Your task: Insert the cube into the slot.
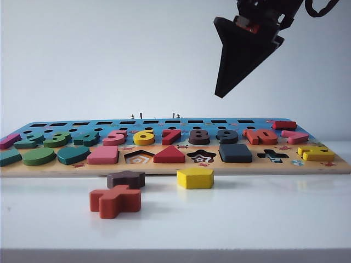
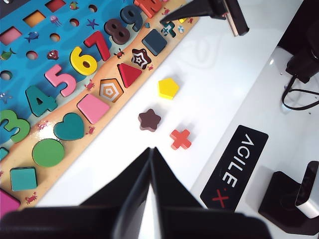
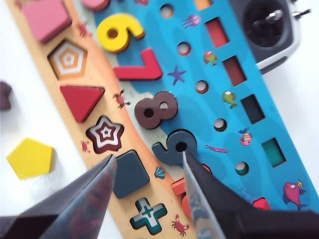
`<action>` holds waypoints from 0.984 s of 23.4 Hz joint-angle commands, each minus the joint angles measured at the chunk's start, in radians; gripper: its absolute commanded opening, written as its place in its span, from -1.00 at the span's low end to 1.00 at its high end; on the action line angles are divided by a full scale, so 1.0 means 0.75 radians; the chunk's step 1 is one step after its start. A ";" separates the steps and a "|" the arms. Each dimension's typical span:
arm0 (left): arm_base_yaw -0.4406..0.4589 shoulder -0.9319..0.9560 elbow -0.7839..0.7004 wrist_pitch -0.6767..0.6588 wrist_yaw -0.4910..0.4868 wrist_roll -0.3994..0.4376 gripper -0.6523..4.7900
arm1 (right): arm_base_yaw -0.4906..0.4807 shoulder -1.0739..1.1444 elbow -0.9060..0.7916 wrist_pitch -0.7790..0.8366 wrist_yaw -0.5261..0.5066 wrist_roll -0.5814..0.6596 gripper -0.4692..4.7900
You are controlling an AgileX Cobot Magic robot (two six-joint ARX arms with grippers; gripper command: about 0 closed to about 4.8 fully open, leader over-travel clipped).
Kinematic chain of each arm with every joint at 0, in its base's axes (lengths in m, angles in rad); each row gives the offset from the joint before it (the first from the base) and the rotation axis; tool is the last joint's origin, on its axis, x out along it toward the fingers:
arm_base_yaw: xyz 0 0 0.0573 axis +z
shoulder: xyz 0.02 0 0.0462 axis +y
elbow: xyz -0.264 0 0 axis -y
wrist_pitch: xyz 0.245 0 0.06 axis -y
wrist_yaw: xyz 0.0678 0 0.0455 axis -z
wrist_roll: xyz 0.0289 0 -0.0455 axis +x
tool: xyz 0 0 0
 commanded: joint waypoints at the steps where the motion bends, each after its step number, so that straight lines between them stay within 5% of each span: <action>1: 0.001 -0.001 0.003 0.018 0.006 0.006 -0.69 | 0.001 -0.033 0.005 0.088 0.000 0.091 0.13; 18: 0.023 -0.032 -0.064 0.086 -0.030 0.011 -0.69 | -0.035 -0.126 0.003 0.277 0.097 0.418 0.13; 23: 0.080 -0.058 -0.130 0.273 -0.057 0.009 -0.69 | -0.091 -0.253 -0.017 0.288 0.096 0.576 0.13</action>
